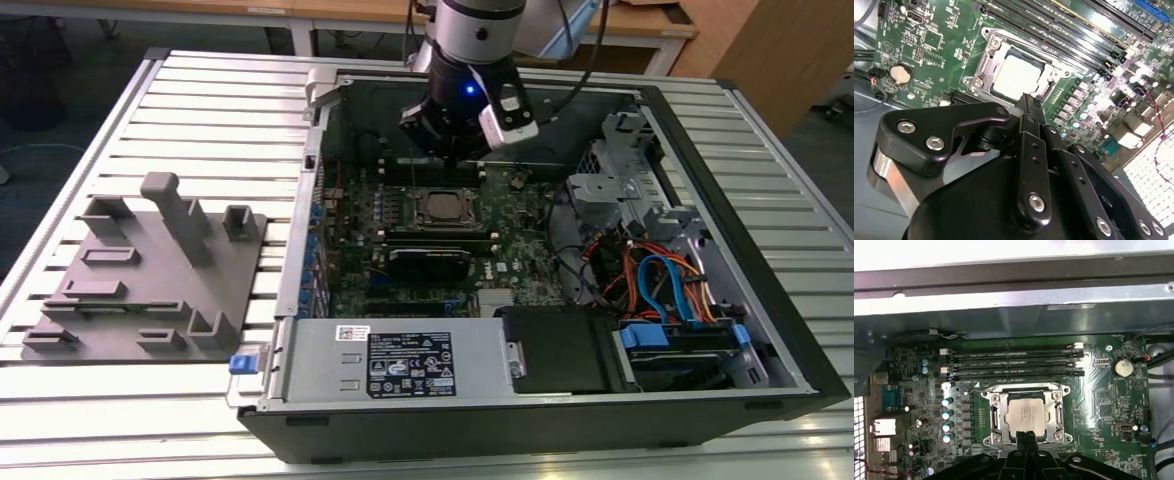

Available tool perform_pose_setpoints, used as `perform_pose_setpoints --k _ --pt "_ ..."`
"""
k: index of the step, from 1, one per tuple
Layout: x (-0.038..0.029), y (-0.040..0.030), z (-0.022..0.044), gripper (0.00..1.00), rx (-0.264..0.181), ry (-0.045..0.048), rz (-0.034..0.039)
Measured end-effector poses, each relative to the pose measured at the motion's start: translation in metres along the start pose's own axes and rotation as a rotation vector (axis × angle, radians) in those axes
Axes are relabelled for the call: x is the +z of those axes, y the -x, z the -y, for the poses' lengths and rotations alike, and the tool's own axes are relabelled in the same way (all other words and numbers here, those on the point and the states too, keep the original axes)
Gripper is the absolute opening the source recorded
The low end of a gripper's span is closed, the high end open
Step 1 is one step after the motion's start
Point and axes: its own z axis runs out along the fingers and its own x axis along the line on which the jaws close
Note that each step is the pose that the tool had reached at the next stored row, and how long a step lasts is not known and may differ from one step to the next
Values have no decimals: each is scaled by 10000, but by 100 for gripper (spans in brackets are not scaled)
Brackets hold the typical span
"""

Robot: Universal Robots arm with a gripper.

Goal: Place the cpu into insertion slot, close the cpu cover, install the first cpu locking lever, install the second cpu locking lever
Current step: 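Install the first cpu locking lever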

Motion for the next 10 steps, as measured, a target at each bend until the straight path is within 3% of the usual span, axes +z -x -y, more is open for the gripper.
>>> perform_pose_setpoints --k 4,10 --pt "5 -36 2 11 -116 2 7" --pt "10 -130 8 11 -161 8 132"
